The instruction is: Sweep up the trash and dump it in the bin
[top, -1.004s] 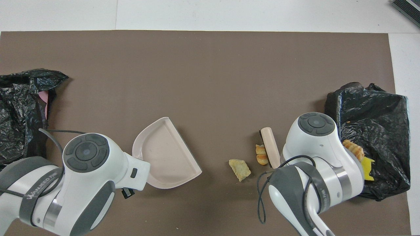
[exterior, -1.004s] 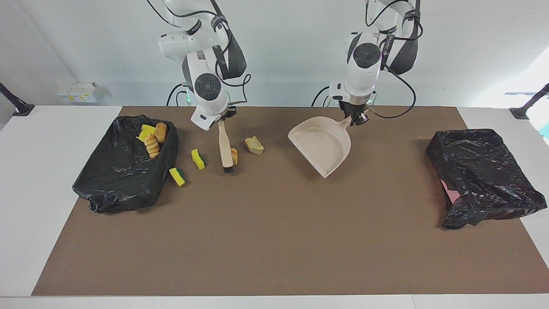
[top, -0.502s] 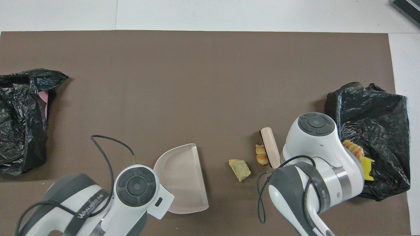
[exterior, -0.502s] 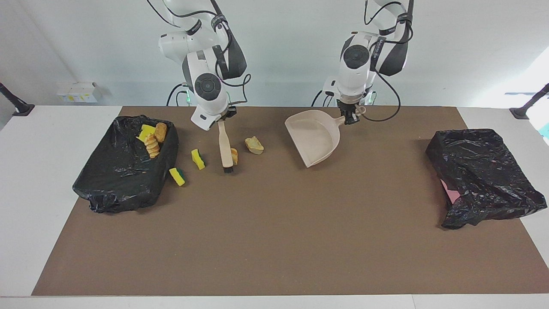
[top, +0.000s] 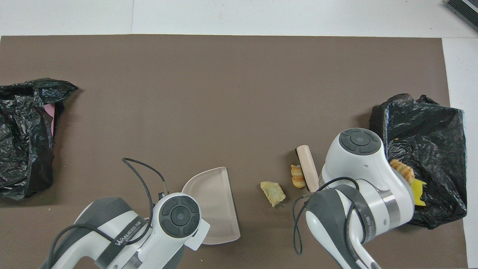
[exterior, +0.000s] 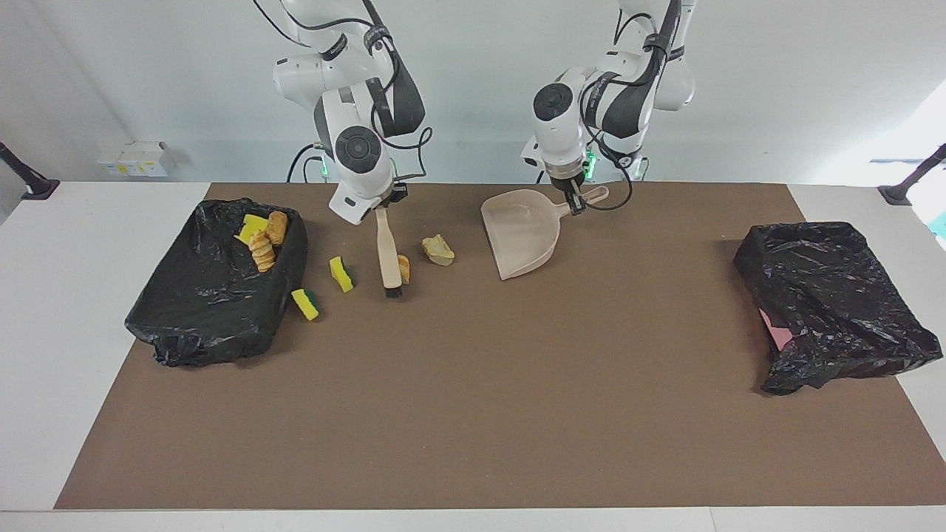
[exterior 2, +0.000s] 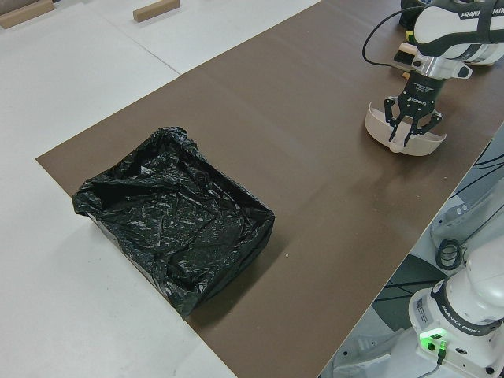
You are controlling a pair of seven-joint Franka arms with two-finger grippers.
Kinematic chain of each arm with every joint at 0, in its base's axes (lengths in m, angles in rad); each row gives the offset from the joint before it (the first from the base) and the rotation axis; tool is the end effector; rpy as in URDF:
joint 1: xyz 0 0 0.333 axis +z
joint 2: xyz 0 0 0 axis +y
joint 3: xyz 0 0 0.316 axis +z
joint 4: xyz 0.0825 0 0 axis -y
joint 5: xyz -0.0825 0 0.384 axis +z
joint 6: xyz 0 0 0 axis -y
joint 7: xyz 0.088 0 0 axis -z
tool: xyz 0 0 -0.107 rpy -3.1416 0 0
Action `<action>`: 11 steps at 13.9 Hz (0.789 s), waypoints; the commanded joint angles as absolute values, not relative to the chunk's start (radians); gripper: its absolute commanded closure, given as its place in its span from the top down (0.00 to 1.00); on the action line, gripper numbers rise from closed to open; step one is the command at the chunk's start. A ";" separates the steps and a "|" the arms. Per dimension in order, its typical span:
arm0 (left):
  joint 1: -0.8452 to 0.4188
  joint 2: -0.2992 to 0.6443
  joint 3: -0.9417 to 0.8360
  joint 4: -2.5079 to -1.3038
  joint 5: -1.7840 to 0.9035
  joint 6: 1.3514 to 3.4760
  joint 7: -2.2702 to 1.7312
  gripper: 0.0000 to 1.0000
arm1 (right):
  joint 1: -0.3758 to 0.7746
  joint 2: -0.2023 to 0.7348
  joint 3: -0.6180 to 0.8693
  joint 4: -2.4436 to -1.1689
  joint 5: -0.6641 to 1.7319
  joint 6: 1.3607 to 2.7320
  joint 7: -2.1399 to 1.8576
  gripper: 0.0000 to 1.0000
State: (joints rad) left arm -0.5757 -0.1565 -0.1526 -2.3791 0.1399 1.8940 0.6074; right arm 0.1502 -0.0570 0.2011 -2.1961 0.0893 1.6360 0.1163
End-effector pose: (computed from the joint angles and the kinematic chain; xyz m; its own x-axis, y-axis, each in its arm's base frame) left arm 0.3329 -0.2830 0.3610 0.1491 -0.9264 -0.3458 -0.9795 -0.1863 0.0770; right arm 0.4270 0.1665 0.3796 0.8549 0.1779 -0.4874 0.1997 -0.9798 -0.0073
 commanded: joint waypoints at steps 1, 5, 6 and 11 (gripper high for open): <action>-0.603 -0.144 -0.138 -2.370 0.166 1.916 0.545 0.00 | 0.133 -0.066 0.213 -2.206 0.072 1.655 0.086 0.00; -0.603 -0.143 -0.138 -2.368 0.164 1.919 0.542 0.00 | 0.132 -0.064 0.213 -2.206 0.072 1.655 0.086 0.00; -0.603 -0.143 -0.138 -2.368 0.164 1.928 0.541 0.00 | 0.132 -0.064 0.213 -2.206 0.072 1.655 0.086 0.00; -0.604 -0.135 -0.140 -2.365 0.163 1.959 0.532 0.00 | 0.132 -0.064 0.213 -2.206 0.072 1.655 0.084 0.00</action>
State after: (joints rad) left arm -0.5840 -0.1467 -0.1521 -2.3761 0.1400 1.9347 0.5582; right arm 0.1501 -0.0570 0.2011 -2.1961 0.0893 1.6360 0.1162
